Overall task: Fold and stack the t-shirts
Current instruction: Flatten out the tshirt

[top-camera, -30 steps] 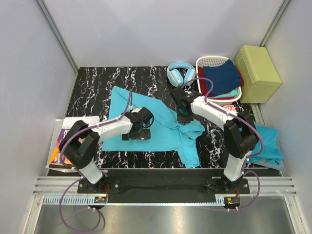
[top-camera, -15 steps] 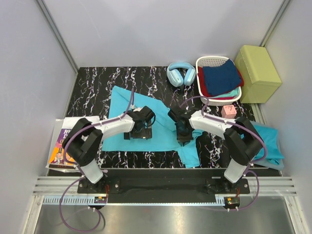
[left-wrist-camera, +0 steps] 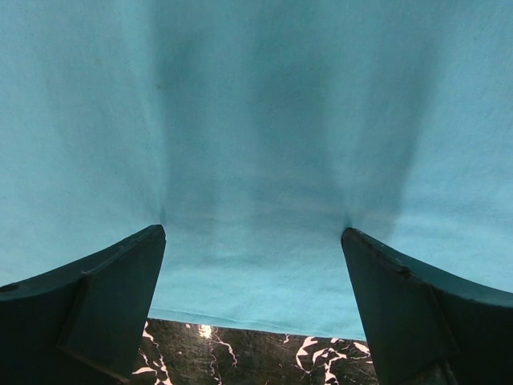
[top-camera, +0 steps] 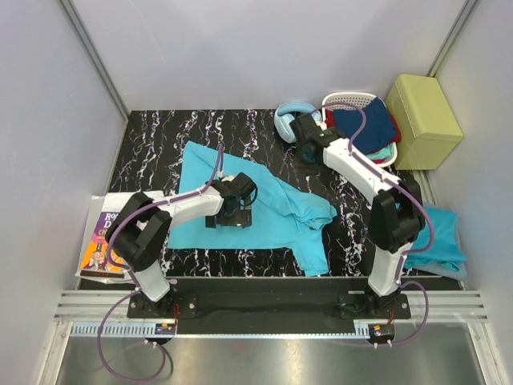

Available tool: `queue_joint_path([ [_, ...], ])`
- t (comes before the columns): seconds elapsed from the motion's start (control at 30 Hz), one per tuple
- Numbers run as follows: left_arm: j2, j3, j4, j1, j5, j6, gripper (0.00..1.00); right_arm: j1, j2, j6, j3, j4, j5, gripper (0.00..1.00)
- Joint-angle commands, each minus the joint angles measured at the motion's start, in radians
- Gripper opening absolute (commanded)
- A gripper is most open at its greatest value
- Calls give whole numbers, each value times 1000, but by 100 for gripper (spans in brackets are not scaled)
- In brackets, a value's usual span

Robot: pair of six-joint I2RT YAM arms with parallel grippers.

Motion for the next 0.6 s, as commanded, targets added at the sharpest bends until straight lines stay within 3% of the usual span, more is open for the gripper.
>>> queue_joint_path([
  [0.0,-38,16,9,-5,6,15,99,-122,119,-34,38,-30,-1,33],
  [0.33,-41,2,15,-4,7,26,99,-164,167,-6,-40,19,-108,33],
  [0.57,-25,11,21,-4,16,33,99,-164,155,5,-110,45,-131,39],
])
